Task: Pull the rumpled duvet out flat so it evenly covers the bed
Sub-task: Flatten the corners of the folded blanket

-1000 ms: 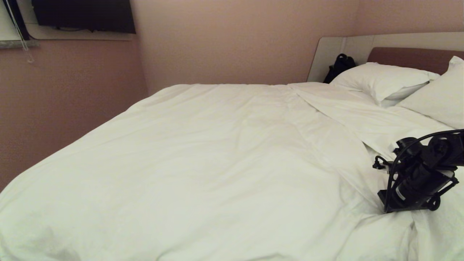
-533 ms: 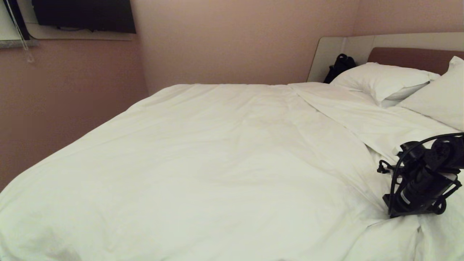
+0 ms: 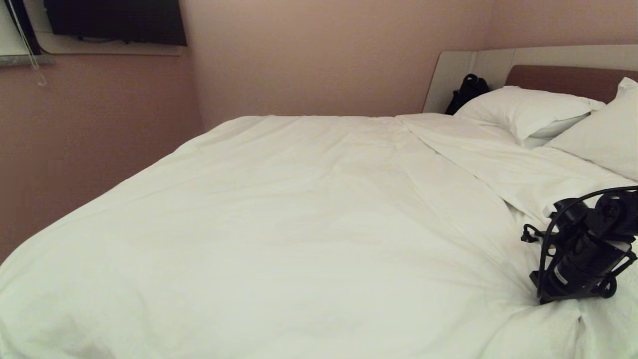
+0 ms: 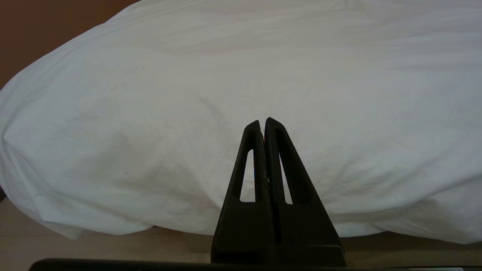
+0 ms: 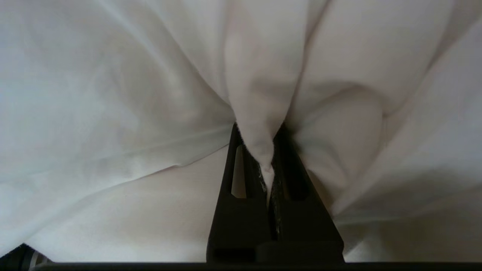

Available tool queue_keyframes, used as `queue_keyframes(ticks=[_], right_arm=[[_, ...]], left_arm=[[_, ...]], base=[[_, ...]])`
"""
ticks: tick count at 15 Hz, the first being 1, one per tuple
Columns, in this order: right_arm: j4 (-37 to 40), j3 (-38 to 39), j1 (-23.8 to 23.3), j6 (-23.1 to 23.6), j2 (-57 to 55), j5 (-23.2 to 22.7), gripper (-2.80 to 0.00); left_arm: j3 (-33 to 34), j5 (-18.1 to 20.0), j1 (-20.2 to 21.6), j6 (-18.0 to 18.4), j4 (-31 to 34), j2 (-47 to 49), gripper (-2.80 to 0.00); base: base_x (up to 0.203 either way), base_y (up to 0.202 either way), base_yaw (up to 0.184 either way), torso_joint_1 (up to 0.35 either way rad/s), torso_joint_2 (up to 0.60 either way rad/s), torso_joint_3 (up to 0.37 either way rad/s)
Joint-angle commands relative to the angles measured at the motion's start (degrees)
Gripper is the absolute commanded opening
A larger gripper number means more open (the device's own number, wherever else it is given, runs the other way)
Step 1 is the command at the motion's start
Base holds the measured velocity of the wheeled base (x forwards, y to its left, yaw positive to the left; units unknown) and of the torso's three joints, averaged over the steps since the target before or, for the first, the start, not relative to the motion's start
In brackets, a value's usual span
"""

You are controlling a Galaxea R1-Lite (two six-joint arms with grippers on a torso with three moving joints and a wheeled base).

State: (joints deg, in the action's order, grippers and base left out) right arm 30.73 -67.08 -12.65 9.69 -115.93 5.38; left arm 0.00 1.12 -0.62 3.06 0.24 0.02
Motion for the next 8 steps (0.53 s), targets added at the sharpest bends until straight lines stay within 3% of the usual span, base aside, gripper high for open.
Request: queue_keyframes(ticks=[1,2,3,8], right_arm=[[-1.1,0.0,0.8,0.1,-0.6,-2.2,-2.8],[-1.7,0.0,1.4,0.1,-0.7,-3.1,-2.8],[-2.1,-0.1,1.8,0.1,-0.7,-3.9,0.0],[-1.3,1.1,3.1,0.0,5.5,-7.5,0.0]], left_arm=[[0.0,0.0,0.0,0.0,0.0,0.0,-2.8],[0.0,0.0,0.0,0.0,0.0,0.0,-2.8],[0.0,0.0,0.0,0.0,0.0,0.0,-2.8],[0.0,0.0,0.0,0.0,0.0,0.0,-2.8]], base=[[0.0,0.0,0.0,0.0,0.0,0.0],[0.0,0.0,0.0,0.0,0.0,0.0],[0.0,0.0,0.0,0.0,0.0,0.0],[0.0,0.0,0.0,0.0,0.0,0.0]])
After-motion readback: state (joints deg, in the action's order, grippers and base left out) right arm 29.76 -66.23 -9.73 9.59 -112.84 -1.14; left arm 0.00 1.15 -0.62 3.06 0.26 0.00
